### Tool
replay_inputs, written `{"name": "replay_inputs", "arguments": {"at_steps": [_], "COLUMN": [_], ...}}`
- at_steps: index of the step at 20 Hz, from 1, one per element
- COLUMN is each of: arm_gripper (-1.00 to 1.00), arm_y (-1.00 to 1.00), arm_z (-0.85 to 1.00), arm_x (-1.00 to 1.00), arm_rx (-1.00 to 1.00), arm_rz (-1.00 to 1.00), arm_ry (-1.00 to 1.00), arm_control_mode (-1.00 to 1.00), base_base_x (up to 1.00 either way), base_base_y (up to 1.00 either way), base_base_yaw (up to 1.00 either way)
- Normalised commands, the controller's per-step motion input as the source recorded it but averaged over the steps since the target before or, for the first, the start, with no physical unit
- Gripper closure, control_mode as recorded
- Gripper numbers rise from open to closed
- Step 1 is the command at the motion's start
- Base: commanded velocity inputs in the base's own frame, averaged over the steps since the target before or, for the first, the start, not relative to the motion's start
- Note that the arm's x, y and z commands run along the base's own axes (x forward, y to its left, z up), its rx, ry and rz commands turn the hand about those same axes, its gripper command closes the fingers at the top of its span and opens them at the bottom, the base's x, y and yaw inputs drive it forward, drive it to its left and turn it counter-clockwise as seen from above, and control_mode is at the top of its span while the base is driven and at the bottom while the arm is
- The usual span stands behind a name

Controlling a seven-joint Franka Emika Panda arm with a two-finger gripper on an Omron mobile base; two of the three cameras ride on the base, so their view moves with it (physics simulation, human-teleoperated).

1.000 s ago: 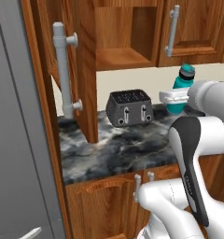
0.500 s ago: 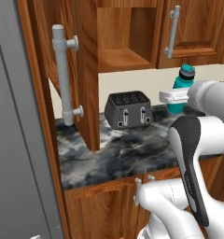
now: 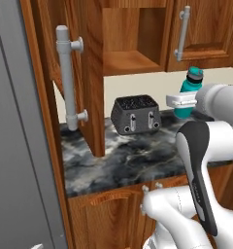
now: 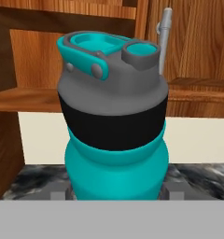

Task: Pick the water bottle from the counter and place it in the open cabinet.

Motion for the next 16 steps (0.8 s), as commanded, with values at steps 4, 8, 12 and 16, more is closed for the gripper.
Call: {"name": "replay_inputs", "arguments": {"at_steps": [4,8,12,16], "arm_gripper": [1.00,1.00,1.00,1.00], "arm_y": [0.00,0.00,0.00,0.00], "arm_z": [0.00,0.00,0.00,0.00], "arm_x": [0.00,0.00,0.00,0.00], "arm_rx": [0.00,0.00,0.00,0.00], "arm_rz": [0.00,0.00,0.00,0.00], "arm_ry": [0.00,0.00,0.00,0.00], "arm_control_mode": [1.00,1.00,1.00,1.00], "base_base_x": [0.24,0.29,0.56,0.67], "base_base_y": [0.00,0.00,0.00,0.00], "base_base_yaw": [0.10,0.08,0.03,0.01]}}
